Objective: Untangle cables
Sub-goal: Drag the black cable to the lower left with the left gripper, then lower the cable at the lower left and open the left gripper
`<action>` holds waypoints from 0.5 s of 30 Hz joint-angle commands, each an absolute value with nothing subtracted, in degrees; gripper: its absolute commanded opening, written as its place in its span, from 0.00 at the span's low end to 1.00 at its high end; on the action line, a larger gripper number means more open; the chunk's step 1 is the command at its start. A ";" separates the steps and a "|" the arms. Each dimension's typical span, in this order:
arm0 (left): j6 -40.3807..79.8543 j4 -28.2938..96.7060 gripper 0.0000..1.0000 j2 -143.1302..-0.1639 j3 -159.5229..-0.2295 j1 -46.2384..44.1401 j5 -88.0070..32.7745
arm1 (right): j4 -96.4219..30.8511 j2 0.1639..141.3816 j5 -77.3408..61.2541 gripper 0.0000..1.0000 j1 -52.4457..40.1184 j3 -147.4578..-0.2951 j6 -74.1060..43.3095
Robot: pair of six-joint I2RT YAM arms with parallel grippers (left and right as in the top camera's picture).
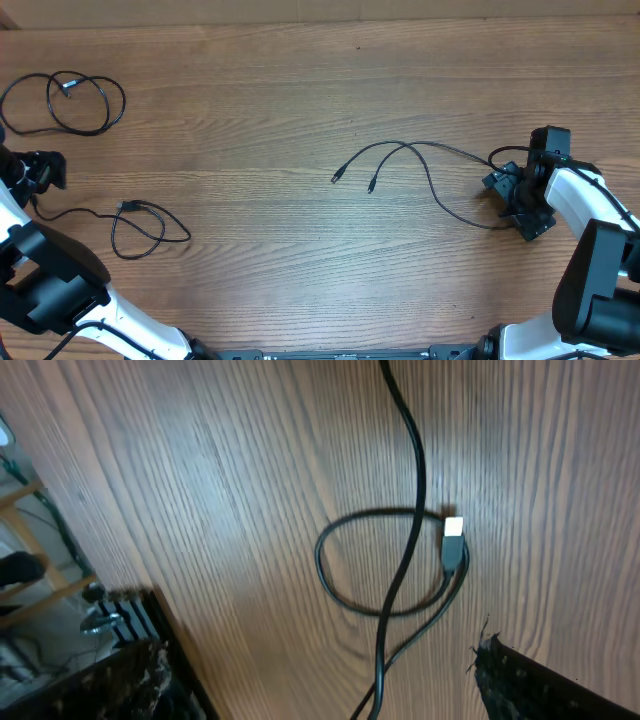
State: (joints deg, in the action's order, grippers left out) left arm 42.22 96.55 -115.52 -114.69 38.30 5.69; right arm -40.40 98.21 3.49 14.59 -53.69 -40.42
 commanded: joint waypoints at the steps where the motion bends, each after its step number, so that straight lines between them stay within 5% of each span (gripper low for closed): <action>1: 43.22 96.77 1.00 -115.96 -111.87 35.48 3.92 | -40.10 98.50 3.29 1.00 14.66 -54.35 -40.42; 8: 45.89 91.83 0.97 -115.96 -100.86 32.01 3.97 | -40.10 98.50 3.29 1.00 14.66 -54.35 -40.42; 11: 45.87 89.27 0.59 -115.96 -96.01 31.73 3.99 | -40.10 98.50 3.29 1.00 14.66 -54.35 -40.42; 15: 45.82 85.67 0.52 -115.96 -89.23 31.73 4.69 | -40.10 98.50 3.29 1.00 14.66 -54.35 -40.42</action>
State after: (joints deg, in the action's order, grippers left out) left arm 45.01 86.98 -115.55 -92.92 31.57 3.95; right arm -40.38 98.21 3.46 14.59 -53.69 -40.42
